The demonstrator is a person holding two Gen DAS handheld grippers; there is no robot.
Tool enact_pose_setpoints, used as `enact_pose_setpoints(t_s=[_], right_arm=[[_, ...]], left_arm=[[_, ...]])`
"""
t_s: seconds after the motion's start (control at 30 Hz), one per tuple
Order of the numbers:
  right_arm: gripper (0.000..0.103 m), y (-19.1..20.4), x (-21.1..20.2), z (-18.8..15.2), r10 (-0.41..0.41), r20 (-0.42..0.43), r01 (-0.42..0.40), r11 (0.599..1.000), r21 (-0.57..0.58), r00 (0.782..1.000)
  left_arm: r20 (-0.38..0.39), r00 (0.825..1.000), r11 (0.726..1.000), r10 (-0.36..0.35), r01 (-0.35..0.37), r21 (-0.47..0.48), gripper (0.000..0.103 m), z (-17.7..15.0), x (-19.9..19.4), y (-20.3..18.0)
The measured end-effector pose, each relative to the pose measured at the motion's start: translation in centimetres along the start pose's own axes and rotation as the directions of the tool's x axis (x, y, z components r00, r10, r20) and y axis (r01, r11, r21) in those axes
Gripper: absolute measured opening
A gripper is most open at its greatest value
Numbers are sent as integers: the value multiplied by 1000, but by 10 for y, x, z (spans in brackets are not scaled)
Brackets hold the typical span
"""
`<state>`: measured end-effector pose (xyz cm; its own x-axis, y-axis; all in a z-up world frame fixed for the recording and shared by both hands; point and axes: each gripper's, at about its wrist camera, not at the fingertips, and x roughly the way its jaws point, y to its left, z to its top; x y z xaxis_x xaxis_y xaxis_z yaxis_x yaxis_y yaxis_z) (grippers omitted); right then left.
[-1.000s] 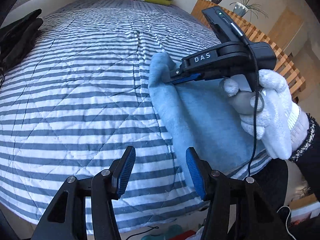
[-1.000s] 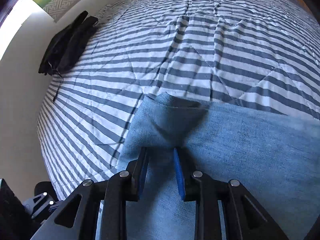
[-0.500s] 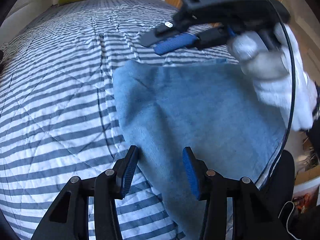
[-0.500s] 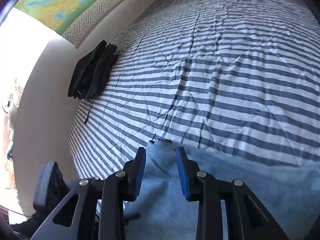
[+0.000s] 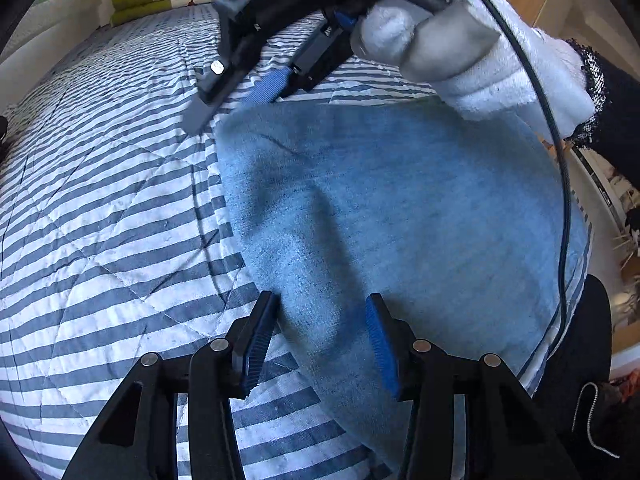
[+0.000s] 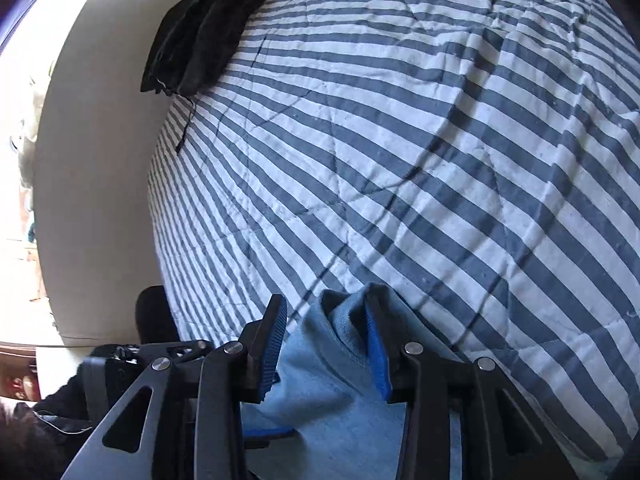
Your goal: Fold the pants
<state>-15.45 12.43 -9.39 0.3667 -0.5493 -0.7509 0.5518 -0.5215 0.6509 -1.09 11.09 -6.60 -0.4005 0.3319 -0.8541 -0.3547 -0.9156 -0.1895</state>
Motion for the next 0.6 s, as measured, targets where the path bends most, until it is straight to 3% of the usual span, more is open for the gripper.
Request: enact_pose_setpoints(t_s=[0.07,0.13,0.2,0.27,0.33,0.43,0.47,0.53,0.6], right_arm=[[27,7,-4,8,24,70,-21,999,-38,997],[26,-3,-4,18,24,117,-26,1000,8,993],[26,-12,-6,20,-74,131,69,997,48,989],[27,-15,-26,11,-104,168,95,994,58,980],[27,-15,-62,-16,-100,276,76,993,94,956],[27,-16,-102,-74,-137,398,90,987,134,907],[26,-15,-104,-90,-164,408,110,982,151,898],[24,-9,-93,-135,-190,402,122,974,189,896],[24,0,-70,-167,-200,373,129,970,205,906]], left_arm=[[3,1000,1000,7,-7,1,50,-1,5,-1],[6,1000,1000,16,-16,10,50,0,6,-2],[13,1000,1000,15,-15,-3,50,2,2,0],[39,999,1000,12,-13,10,50,6,-8,4],[102,995,999,16,-19,34,50,18,-22,10],[129,992,1000,18,-18,-2,49,52,-29,40],[127,991,999,28,-25,-25,40,65,-28,52],[112,994,999,-2,8,-53,21,89,-23,75],[98,994,998,-39,43,-42,17,109,-12,77]])
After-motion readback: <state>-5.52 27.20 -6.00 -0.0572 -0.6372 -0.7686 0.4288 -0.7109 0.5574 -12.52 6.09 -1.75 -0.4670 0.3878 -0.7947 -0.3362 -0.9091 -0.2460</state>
